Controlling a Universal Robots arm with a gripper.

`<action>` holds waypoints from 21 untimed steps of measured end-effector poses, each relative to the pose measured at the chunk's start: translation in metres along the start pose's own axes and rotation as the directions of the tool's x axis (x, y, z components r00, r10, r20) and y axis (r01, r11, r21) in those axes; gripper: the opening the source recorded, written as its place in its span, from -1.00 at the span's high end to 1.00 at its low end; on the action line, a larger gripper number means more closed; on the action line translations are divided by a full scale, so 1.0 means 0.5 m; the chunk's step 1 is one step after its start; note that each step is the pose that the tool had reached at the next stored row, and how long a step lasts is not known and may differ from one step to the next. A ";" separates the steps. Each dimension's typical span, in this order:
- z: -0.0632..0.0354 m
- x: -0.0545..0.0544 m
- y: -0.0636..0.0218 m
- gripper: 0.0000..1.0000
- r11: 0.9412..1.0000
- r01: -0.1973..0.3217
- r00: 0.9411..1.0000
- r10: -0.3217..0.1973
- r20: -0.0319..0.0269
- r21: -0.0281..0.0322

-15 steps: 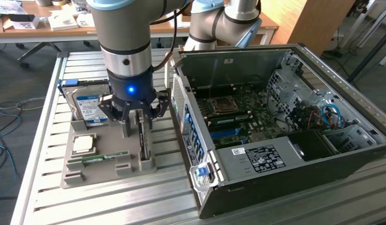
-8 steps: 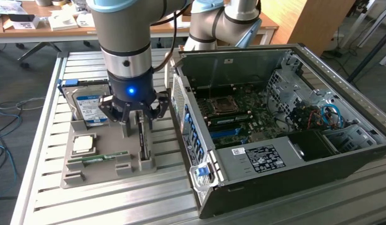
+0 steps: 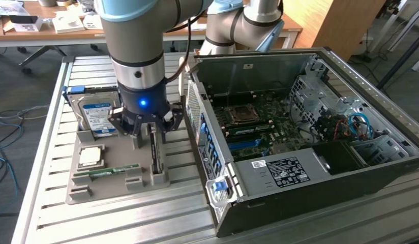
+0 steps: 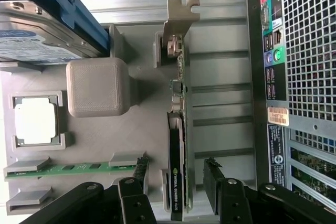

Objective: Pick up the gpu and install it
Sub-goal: 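Pick up the gpu and move the gpu toward the slot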

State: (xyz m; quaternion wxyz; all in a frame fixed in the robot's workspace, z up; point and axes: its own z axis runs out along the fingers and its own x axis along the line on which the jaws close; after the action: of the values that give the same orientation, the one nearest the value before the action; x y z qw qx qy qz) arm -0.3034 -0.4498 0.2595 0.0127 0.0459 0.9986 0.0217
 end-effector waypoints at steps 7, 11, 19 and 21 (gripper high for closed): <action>0.015 0.000 -0.001 -0.09 1.000 0.000 1.000 0.000 0.000 0.000; 0.023 0.001 -0.001 -0.09 1.000 0.000 1.000 0.000 0.000 0.000; 0.029 0.001 -0.001 -0.09 1.000 0.000 1.000 0.000 0.000 0.000; 0.029 0.001 -0.001 -0.09 1.000 0.000 1.000 0.000 0.000 0.000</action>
State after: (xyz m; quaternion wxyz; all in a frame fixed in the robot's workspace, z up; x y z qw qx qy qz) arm -0.3034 -0.4497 0.2450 0.0127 0.0459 0.9986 0.0218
